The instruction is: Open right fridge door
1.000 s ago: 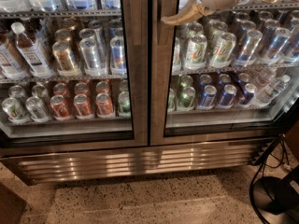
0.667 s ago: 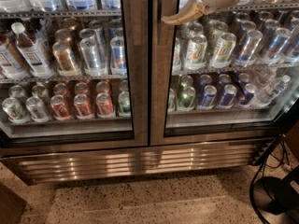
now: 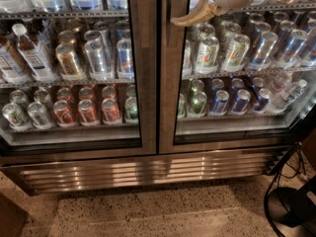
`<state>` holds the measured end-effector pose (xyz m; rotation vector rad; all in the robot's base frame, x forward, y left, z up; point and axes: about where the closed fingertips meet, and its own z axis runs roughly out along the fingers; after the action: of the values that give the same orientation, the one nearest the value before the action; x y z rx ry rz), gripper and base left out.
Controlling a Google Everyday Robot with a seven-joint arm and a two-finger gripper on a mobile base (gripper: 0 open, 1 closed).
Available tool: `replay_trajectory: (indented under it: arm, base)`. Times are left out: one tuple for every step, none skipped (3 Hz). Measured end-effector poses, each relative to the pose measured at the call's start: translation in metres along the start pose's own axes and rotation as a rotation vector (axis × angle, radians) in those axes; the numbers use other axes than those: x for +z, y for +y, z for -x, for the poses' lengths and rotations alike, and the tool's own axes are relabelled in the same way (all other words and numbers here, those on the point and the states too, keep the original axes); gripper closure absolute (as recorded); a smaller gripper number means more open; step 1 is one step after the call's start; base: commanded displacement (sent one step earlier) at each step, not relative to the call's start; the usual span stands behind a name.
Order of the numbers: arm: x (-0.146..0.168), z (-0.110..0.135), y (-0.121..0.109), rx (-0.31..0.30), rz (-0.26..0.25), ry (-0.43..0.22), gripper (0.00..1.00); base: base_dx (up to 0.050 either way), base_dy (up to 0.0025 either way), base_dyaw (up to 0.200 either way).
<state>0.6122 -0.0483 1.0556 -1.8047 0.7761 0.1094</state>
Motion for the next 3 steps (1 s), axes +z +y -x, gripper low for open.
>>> replay_trajectory:
  arm:
    - [0.0001,-0.0006,0.0002,-0.002,0.000,-0.001,1.00]
    - [0.0001,0.0005,-0.0002,-0.017,-0.004,-0.007,1.00]
    - [0.0002,-0.0005,0.0002,-0.017,-0.004,-0.008,1.00]
  base:
    - [0.000,0.00000,0.000]
    - [0.000,0.00000,0.000]
    - [0.000,0.00000,0.000]
